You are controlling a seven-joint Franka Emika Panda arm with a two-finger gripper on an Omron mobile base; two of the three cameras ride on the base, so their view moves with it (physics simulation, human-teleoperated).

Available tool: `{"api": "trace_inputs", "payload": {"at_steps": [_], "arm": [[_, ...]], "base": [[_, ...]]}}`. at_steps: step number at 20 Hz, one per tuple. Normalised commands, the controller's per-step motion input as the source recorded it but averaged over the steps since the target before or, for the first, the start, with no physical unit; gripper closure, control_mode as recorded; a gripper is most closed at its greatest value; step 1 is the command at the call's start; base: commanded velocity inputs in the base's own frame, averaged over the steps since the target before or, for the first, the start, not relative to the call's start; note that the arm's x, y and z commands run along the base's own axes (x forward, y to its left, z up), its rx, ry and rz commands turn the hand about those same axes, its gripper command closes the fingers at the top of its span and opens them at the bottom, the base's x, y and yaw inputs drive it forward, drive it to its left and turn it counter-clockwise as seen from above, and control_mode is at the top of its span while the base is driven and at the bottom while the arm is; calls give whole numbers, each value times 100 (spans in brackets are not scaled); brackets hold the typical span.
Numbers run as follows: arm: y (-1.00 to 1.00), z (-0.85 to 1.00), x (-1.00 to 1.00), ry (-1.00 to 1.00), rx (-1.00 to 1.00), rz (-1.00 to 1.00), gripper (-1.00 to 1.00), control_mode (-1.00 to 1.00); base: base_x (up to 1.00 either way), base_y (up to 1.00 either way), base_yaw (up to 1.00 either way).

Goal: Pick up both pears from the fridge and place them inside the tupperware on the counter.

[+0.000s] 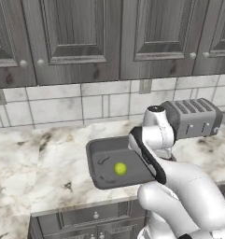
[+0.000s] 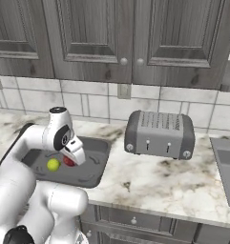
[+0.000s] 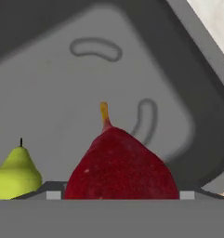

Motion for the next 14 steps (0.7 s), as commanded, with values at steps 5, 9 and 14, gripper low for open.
{"api": "trace_inputs", "payload": {"at_steps": [5, 9, 14], "arm": [[0, -38, 45, 4, 0, 0, 100, -100], [0, -37, 41, 9, 0, 0, 100, -100], [0, -37, 31, 13, 0, 0, 100, -100]], "base": [[0, 0, 0], [0, 0, 0], [0, 0, 0]]}}
